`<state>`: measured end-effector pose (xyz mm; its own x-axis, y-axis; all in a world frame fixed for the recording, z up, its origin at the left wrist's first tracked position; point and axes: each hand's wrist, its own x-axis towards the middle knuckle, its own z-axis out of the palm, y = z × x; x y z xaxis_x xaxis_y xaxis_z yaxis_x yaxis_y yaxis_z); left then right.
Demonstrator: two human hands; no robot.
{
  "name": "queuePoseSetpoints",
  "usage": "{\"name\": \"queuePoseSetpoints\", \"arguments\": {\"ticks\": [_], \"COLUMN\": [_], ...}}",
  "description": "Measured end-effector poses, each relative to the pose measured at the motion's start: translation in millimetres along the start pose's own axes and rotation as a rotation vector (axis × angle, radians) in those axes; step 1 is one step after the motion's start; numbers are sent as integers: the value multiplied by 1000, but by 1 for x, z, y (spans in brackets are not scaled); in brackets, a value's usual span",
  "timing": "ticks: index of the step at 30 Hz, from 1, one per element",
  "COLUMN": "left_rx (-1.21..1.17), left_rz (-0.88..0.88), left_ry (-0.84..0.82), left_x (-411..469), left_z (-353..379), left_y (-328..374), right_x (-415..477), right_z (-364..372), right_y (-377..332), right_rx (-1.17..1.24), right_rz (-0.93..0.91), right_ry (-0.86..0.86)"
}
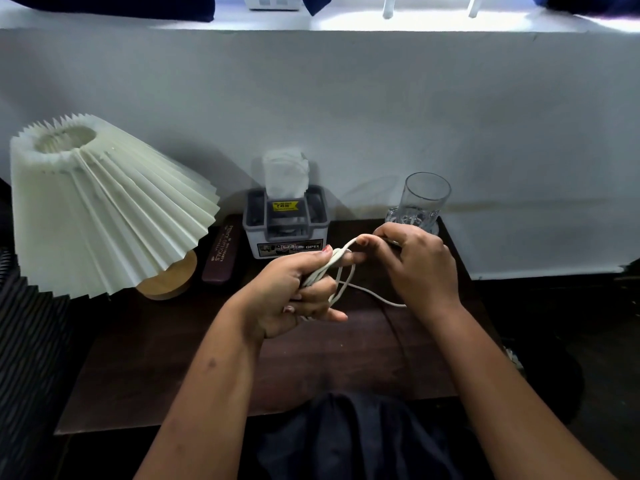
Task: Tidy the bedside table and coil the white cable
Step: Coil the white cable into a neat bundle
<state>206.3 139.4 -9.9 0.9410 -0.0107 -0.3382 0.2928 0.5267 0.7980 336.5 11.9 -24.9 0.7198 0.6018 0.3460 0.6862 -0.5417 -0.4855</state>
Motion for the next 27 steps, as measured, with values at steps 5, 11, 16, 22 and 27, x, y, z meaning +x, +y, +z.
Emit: {"name": "queuePoseSetpoints", "arguments": {"ticks": [5, 11, 16, 22, 27], "left_rx": [13, -189, -418, -286, 62], "left_rz": [-6, 141, 474, 653, 797], "left_ry": [-102, -180, 113, 540, 808], "left_x": [-3, -1, 15, 30, 27], "left_z": [-2, -1, 14, 9, -4], "left_y": [2, 0, 2, -5, -4], "right_x": [0, -2, -13, -22, -27], "right_z": [2, 14, 33, 38, 33], "right_y": [-2, -7, -20, -41, -53], "right_rx": [43, 217, 270, 153, 36], "right_rz": [43, 79, 18, -54, -184], "right_ry": [7, -65, -345, -650, -711]}}
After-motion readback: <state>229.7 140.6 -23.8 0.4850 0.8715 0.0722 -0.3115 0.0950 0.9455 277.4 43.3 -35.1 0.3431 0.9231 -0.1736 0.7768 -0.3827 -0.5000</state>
